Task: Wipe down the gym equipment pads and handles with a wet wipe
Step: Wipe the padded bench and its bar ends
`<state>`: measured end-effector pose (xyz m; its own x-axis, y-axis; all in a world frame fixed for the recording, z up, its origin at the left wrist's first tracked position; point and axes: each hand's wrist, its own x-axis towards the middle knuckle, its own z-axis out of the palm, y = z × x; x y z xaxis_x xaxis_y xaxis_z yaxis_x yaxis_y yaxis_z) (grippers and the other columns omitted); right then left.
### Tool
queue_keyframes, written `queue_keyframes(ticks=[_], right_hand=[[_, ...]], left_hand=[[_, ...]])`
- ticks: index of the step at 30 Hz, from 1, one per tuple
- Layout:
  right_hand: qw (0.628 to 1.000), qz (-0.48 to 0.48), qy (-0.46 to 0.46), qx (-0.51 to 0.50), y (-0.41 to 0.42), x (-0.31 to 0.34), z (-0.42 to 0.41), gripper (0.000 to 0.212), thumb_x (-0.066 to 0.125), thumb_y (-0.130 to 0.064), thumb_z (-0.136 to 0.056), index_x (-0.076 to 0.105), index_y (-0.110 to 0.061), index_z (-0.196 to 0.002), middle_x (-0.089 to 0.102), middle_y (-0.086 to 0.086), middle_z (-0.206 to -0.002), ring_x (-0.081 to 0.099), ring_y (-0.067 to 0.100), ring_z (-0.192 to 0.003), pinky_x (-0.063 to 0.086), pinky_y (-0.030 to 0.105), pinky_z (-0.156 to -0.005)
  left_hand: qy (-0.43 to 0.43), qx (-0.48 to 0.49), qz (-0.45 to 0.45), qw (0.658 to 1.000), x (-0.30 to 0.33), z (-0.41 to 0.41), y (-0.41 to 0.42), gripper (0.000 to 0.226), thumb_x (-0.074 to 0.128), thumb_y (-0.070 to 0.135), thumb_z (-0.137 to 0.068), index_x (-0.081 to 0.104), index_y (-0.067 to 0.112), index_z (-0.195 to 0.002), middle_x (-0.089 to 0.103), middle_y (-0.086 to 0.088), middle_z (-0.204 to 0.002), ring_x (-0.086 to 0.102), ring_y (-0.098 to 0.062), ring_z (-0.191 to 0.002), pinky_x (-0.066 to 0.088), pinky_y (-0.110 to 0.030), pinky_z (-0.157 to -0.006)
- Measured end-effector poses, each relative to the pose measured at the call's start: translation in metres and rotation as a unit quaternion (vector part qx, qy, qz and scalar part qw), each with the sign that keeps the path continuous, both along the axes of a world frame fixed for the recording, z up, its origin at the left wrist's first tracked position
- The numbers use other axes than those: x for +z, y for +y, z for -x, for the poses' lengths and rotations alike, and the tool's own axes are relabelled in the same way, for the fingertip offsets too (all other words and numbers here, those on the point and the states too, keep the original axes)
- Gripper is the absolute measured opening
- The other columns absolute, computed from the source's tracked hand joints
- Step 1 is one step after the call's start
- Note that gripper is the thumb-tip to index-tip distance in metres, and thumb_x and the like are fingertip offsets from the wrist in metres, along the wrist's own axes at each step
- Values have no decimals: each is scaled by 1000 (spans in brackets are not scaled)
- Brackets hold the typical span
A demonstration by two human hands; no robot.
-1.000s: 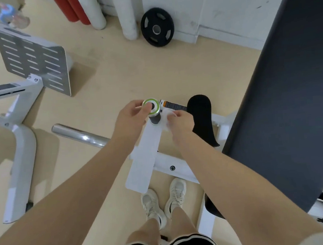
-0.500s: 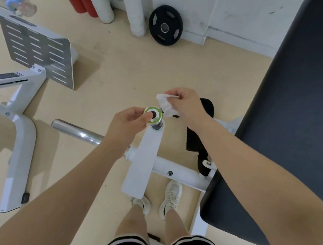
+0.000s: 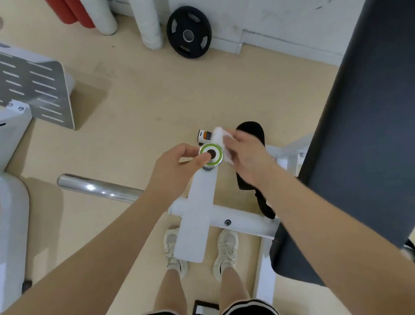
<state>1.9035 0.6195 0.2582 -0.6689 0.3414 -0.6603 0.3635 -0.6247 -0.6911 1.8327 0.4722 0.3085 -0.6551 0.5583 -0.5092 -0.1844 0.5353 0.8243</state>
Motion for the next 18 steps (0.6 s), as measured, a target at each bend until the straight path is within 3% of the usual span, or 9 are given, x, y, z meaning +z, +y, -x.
queue_keyframes(ticks=[2,4,6,8,10,12,14,16,18], right_hand=[[987,-43,-146,-51,-28,-17,-15,18,47,-5,-92,57,7,-101,52,10,-81,49,16,-67,41,23,-59],[950,-96,-285,79,-62,-29,-22,37,48,-10,-92,46,-4,-128,55,4,-115,56,16,-100,48,21,-80],[902,-187,-338,194,-87,-28,-12,52,48,-16,-92,29,-13,-141,37,-6,-144,40,11,-129,38,19,-94],[948,-50,-316,-9,-99,-27,3,48,47,-13,-93,33,-19,-138,38,0,-145,52,11,-114,44,17,-83],[962,56,-209,-164,-105,-20,11,41,44,-3,-95,38,-6,-135,43,18,-140,59,19,-101,51,18,-73],[954,106,-156,-231,-110,-11,14,39,40,4,-95,36,14,-132,37,31,-139,43,39,-125,44,33,-100],[930,124,-120,-324,-114,0,11,37,42,5,-94,40,14,-130,44,31,-133,42,40,-127,35,38,-109],[909,139,-75,-385,-116,19,3,33,45,1,-95,47,5,-128,57,17,-117,59,25,-105,50,28,-88],[913,128,-8,-387,-119,45,-14,24,41,-4,-98,54,0,-118,62,10,-101,62,16,-84,53,21,-69]], left_hand=[[-39,-9,-20,999,1,7,-4,8,62,28,-87,66,26,-81,65,16,-84,61,-8,-81,48,-22,-87],[-74,-28,-40,996,4,17,-9,15,54,23,-92,66,23,-84,67,8,-88,62,-9,-89,48,-28,-95],[-70,-59,-38,995,4,26,-18,17,46,22,-96,63,21,-93,68,3,-93,62,-6,-92,47,-22,-91],[-57,-74,-30,995,1,34,-29,18,45,23,-97,62,19,-96,67,1,-93,62,-7,-90,47,-21,-87],[-52,-81,-21,995,-1,40,-42,18,44,21,-97,62,21,-91,66,2,-91,62,-10,-84,47,-23,-84],[-41,-86,-11,995,-2,44,-54,21,44,18,-97,61,24,-87,66,5,-88,61,-10,-80,47,-23,-81],[-25,-94,-8,995,3,47,-63,23,44,16,-96,61,26,-86,66,7,-87,61,-8,-78,47,-24,-80],[-13,-109,-9,994,13,48,-66,23,43,16,-96,61,26,-87,66,8,-87,62,-8,-78,46,-24,-79],[2,-128,-16,992,26,46,-63,24,44,14,-96,61,27,-85,65,8,-86,61,-8,-77,45,-27,-80]])
